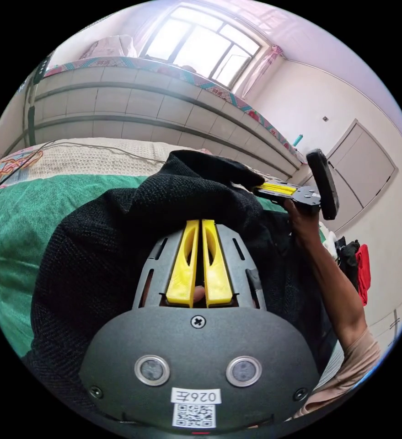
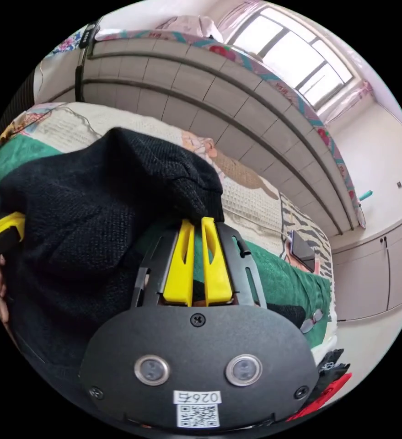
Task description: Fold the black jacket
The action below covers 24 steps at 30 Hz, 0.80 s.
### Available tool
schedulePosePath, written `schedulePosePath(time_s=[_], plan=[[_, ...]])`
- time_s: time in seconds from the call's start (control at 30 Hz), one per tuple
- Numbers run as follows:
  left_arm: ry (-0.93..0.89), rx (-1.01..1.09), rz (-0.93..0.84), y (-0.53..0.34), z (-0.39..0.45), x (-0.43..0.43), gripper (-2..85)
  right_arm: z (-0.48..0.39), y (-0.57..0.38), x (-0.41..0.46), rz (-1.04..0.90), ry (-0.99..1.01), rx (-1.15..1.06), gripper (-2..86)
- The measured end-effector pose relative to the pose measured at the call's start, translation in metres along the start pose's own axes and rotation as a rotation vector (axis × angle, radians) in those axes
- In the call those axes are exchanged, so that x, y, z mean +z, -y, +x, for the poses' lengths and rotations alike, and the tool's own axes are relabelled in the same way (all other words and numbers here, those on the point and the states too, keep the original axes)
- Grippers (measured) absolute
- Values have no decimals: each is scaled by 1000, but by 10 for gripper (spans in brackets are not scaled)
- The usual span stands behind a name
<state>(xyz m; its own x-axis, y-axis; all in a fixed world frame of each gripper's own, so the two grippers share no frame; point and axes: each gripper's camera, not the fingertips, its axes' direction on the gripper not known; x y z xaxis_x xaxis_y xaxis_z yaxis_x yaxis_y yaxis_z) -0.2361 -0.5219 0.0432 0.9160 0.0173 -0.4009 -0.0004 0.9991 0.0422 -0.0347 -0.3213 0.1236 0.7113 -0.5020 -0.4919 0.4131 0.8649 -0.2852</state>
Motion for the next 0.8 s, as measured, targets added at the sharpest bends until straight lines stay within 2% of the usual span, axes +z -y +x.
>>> schedulePosePath(time_s=[0.1, 0.17, 0.3, 0.47, 0.53, 0.67, 0.8], plan=[[-60, 4, 28, 1, -6, -10, 27, 9, -25, -70, 256, 83, 2, -13], [-173, -17, 2, -2, -9, -24, 67, 25, -59, -144, 459, 254, -23, -15], [-374, -26, 30, -23, -7, -77, 92, 31, -136, -247, 625, 435, -182, -15], [-590, -58, 41, -106, 14, -141, 100, -4, -276, -315, 550, 484, -437, -16], [-597, -103, 35, -139, 20, -149, 101, -19, -312, -319, 485, 496, -530, -16], [-625, -227, 64, -202, 32, -147, 102, -46, -354, -291, 285, 487, -599, -15], [-594, -195, 6, -228, 57, -134, 93, -65, -360, -247, 64, 527, -628, -10]])
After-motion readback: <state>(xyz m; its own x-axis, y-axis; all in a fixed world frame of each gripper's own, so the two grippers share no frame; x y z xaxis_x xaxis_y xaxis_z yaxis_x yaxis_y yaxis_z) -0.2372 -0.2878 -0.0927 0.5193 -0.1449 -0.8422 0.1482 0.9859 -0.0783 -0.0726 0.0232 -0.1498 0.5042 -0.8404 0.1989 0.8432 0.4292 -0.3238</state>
